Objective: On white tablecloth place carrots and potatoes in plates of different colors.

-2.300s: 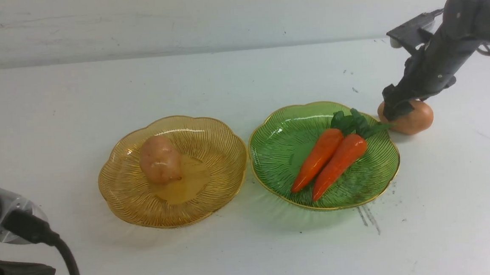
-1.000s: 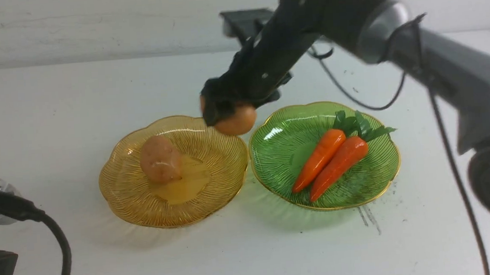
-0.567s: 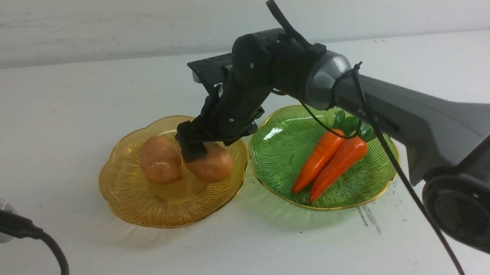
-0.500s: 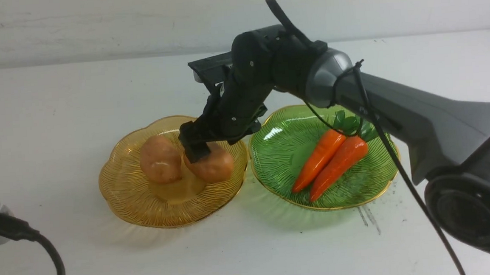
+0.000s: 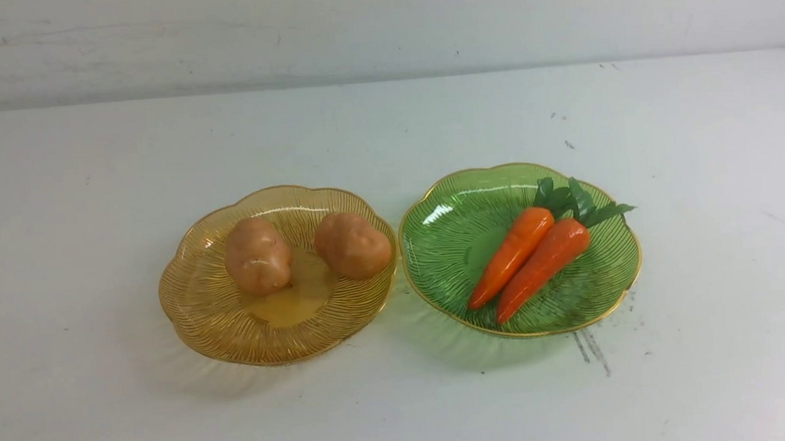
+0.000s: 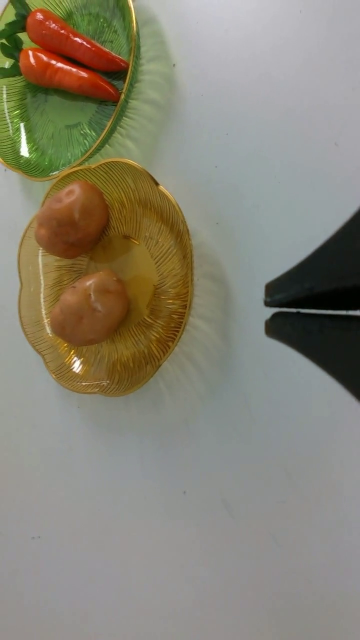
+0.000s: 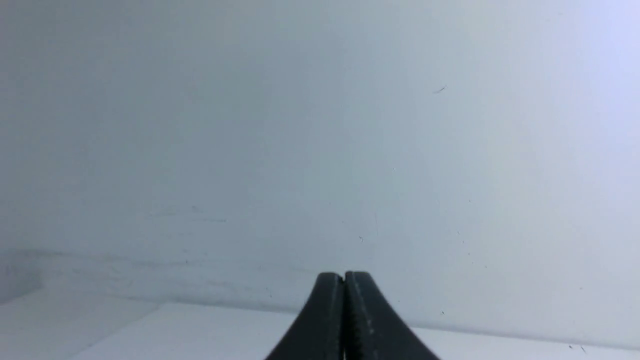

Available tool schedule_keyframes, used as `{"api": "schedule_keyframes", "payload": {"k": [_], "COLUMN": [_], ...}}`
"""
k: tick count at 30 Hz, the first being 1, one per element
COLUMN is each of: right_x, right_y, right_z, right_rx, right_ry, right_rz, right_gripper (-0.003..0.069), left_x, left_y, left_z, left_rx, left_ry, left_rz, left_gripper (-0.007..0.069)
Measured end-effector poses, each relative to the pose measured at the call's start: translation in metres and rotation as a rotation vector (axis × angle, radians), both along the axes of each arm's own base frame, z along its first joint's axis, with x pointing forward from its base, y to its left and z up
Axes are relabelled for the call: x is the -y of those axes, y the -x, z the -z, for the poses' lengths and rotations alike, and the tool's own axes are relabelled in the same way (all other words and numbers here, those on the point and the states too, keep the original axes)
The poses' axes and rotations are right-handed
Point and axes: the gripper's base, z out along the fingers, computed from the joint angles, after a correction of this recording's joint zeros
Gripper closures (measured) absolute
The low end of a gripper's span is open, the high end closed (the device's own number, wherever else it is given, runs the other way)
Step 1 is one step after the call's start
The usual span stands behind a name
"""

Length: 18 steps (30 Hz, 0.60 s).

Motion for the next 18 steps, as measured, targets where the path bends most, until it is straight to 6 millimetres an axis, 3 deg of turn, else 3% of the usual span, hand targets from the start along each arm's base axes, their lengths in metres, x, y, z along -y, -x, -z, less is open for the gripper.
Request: {"api": "schedule_keyframes", "payload": {"k": [3,10,18], "right_x": [-0.004,-0.005,-0.005], "right_y": [-0.006,-0.007,-0.007], "right_z": [0.013,0.015,0.015], "right_rx": [-0.042,-0.037,-0.036], "right_ry": [0.02,0.054,0.057], "right_rz": [0.004,0.014,0.014], "right_gripper": [0.0674,0.0674,0.0674], "left_x": [0.0,0.0,0.001], "left_y": [0.0,0.0,0.0], "left_z": [0.0,0.016,0.016], "left_rx": [0.003,-0.03,-0.031], "left_ry": [0.002,-0.016,-0.017], "left_rz": [0.002,0.003,0.003], "left_gripper": [0.0627,0.0627,0.0627]}}
